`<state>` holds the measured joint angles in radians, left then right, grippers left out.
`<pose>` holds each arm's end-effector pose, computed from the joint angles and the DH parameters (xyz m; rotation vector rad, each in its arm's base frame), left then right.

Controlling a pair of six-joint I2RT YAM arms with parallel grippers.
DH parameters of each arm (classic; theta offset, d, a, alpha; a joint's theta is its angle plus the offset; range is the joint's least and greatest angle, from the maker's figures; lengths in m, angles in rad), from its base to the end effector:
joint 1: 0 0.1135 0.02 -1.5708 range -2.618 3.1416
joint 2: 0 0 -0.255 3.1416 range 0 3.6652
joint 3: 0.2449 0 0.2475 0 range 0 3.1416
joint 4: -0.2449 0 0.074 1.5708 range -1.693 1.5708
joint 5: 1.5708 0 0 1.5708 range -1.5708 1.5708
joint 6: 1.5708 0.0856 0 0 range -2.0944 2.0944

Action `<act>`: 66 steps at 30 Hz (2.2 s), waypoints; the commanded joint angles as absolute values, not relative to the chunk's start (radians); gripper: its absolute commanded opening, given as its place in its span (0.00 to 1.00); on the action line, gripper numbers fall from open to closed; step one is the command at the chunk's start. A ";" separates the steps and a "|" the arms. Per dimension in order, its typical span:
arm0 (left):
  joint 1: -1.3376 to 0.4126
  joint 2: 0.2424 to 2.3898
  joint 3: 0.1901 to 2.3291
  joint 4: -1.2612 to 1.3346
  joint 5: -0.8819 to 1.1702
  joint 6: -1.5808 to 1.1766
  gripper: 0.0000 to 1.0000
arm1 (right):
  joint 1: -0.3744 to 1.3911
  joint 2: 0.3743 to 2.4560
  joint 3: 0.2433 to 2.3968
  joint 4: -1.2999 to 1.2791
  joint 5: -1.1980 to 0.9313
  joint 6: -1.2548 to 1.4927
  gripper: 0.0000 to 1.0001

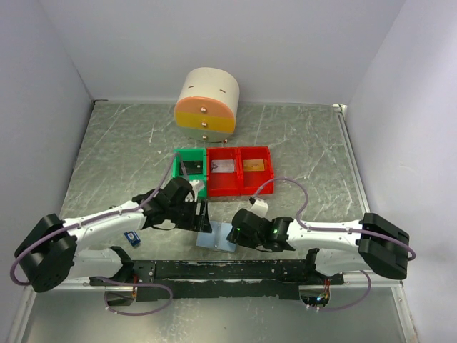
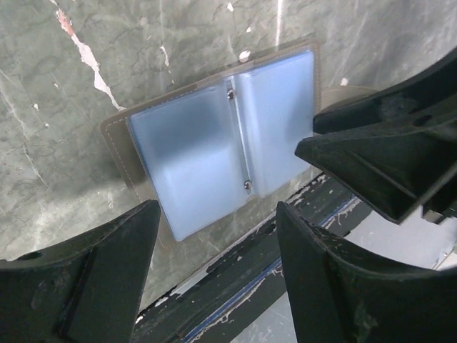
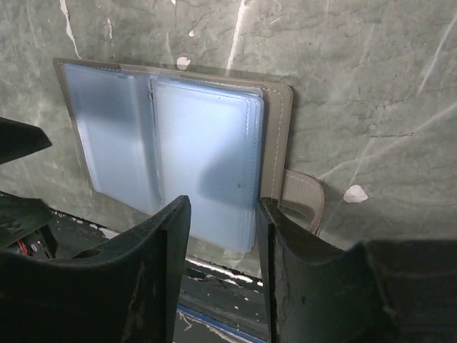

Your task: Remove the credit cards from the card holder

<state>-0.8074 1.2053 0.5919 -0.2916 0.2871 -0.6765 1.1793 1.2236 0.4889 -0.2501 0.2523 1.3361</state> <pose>0.1596 -0.2018 0.1397 0.3103 2.6772 -0.9157 0.1107 0.2122 0.1061 0.3087 2.6348 0.6573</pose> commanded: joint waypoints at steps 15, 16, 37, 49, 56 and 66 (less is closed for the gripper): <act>-0.911 1.357 0.560 -0.186 0.159 -0.753 0.46 | 1.176 1.254 0.415 -0.058 0.236 1.357 0.31; -0.914 1.357 0.560 -0.184 0.152 -0.759 0.43 | 1.174 1.252 0.409 -0.033 0.227 1.353 0.29; -0.966 1.352 0.633 -0.230 0.077 -0.774 0.07 | 1.117 1.341 0.436 0.027 0.130 1.299 0.11; -1.054 1.436 0.734 -0.294 -0.001 -0.789 0.07 | 1.118 1.368 0.449 0.002 0.140 1.302 0.10; -1.087 1.505 0.740 -0.281 -0.017 -0.816 0.07 | 1.118 1.347 0.441 0.011 0.145 1.302 0.10; -1.086 1.355 0.777 -0.558 -0.289 -0.887 0.23 | 1.113 1.166 0.503 -0.296 0.327 1.278 0.34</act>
